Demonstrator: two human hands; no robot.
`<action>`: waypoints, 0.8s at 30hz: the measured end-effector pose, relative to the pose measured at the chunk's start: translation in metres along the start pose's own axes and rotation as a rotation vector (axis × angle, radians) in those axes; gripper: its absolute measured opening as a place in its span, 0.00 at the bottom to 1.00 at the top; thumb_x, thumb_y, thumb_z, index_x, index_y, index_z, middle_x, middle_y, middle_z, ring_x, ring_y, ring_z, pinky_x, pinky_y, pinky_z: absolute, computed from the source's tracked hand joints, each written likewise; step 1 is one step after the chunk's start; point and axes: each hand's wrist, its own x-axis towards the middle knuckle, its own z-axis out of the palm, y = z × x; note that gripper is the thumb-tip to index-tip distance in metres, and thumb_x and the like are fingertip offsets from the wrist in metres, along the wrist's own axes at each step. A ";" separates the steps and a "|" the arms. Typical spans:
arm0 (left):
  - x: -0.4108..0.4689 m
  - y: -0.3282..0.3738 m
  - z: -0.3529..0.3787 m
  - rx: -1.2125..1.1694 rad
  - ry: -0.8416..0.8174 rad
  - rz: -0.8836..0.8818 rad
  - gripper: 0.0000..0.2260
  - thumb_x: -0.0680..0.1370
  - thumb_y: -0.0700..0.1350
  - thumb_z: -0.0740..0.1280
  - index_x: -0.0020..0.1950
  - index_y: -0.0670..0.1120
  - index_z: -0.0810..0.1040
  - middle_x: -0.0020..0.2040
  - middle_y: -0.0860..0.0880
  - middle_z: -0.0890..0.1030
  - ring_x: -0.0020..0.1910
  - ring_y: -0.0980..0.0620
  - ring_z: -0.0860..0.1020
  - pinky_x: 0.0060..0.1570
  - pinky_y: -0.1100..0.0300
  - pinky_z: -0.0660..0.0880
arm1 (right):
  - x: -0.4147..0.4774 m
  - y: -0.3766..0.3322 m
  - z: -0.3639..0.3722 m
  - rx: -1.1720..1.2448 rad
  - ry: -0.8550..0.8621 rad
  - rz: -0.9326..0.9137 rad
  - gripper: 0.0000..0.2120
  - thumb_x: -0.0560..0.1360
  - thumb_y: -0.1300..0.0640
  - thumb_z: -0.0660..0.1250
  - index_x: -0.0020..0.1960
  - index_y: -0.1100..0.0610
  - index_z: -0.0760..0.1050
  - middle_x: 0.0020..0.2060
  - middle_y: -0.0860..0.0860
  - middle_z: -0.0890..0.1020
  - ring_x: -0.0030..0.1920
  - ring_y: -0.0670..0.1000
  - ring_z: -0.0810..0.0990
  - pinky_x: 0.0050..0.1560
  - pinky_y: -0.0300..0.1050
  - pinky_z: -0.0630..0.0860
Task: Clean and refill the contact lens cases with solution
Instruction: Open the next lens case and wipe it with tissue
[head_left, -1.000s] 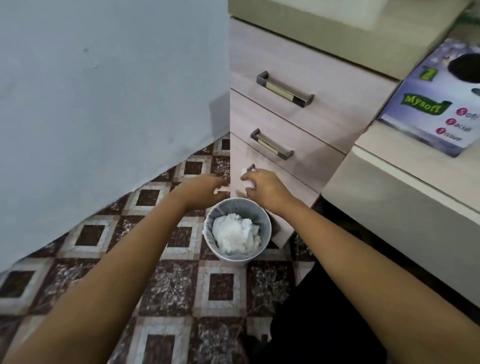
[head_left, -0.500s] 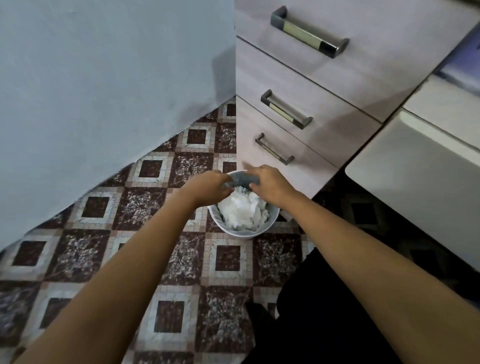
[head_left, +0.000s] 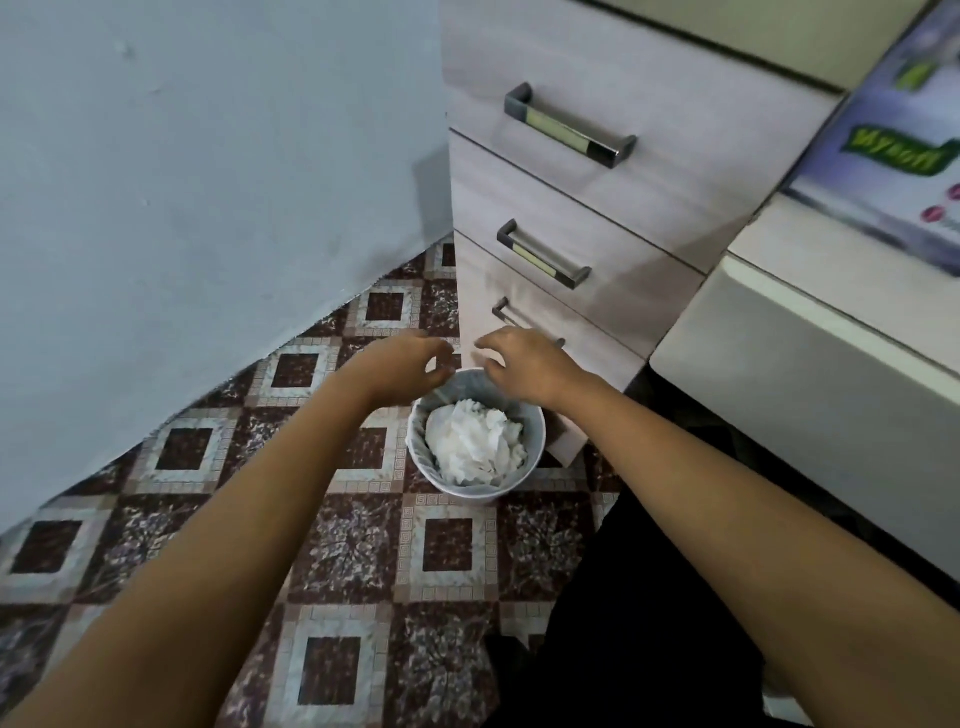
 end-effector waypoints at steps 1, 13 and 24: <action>-0.001 0.001 -0.006 0.006 0.012 0.003 0.18 0.79 0.53 0.60 0.67 0.47 0.72 0.63 0.44 0.74 0.58 0.46 0.76 0.58 0.49 0.73 | 0.000 -0.002 -0.006 -0.004 0.004 -0.010 0.18 0.78 0.56 0.58 0.66 0.58 0.71 0.65 0.55 0.74 0.65 0.54 0.70 0.65 0.51 0.67; -0.029 0.047 -0.100 0.082 0.261 0.081 0.19 0.79 0.52 0.61 0.69 0.47 0.70 0.65 0.43 0.74 0.62 0.44 0.73 0.62 0.51 0.69 | -0.033 -0.036 -0.104 -0.155 0.243 -0.127 0.19 0.78 0.55 0.58 0.68 0.57 0.69 0.65 0.55 0.73 0.66 0.54 0.69 0.65 0.50 0.67; -0.059 0.132 -0.174 0.132 0.447 0.254 0.21 0.78 0.53 0.62 0.70 0.47 0.68 0.64 0.43 0.73 0.62 0.45 0.72 0.61 0.52 0.69 | -0.115 -0.049 -0.204 -0.273 0.498 -0.142 0.20 0.78 0.56 0.58 0.69 0.59 0.67 0.66 0.55 0.71 0.67 0.54 0.68 0.64 0.44 0.63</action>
